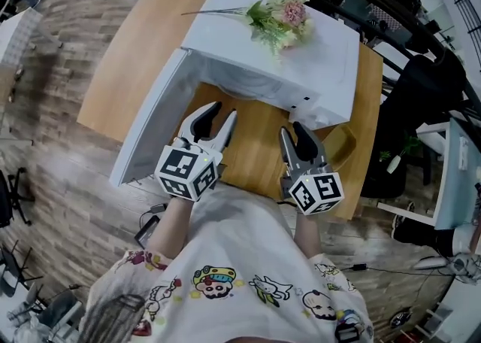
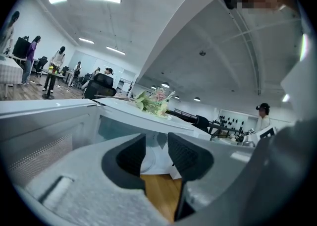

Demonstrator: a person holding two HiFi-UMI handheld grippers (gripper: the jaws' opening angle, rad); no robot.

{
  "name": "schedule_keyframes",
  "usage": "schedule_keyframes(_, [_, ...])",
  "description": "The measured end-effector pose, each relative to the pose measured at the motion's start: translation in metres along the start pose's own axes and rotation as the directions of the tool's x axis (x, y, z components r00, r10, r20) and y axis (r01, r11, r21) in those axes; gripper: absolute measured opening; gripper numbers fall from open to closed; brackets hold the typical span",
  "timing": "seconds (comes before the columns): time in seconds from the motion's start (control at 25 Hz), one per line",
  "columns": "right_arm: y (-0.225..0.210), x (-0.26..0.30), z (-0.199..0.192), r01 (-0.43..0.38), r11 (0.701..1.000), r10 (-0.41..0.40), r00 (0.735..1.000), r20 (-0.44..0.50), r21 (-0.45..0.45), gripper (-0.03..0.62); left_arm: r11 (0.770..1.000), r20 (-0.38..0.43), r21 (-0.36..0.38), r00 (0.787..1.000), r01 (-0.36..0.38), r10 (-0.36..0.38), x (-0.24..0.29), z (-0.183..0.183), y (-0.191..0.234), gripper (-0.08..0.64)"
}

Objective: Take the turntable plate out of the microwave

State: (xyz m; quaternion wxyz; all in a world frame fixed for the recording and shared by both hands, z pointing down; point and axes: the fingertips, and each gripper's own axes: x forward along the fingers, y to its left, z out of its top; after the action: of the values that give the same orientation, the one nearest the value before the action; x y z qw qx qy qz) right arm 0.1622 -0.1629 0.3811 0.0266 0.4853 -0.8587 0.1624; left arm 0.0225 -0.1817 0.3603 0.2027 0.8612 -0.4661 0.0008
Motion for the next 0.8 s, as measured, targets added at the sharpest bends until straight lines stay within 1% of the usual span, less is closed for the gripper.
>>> schedule_keyframes(0.16, [-0.001,0.004,-0.004,0.005,1.000,-0.005,1.000,-0.004,0.008,0.135,1.000,-0.009,-0.019,1.000,0.003,-0.003,0.002,-0.008,0.006,0.135])
schedule_keyframes(0.36, [-0.006,0.011,-0.012,0.016,1.000,-0.015,1.000,-0.021,0.009,0.135,0.998,-0.034,-0.061,0.999,0.009,-0.011,0.009,-0.025,0.015,0.135])
schedule_keyframes(0.52, [-0.013,0.016,-0.019,0.027,0.999,-0.026,0.999,-0.038,0.035,0.135,0.996,-0.064,-0.087,0.998,0.013,-0.019,0.017,-0.038,0.023,0.135])
schedule_keyframes(0.8, [-0.020,0.026,-0.037,0.042,0.996,-0.036,0.997,-0.073,0.081,0.133,0.985,-0.118,-0.173,0.992,0.024,-0.045,0.032,-0.063,0.039,0.136])
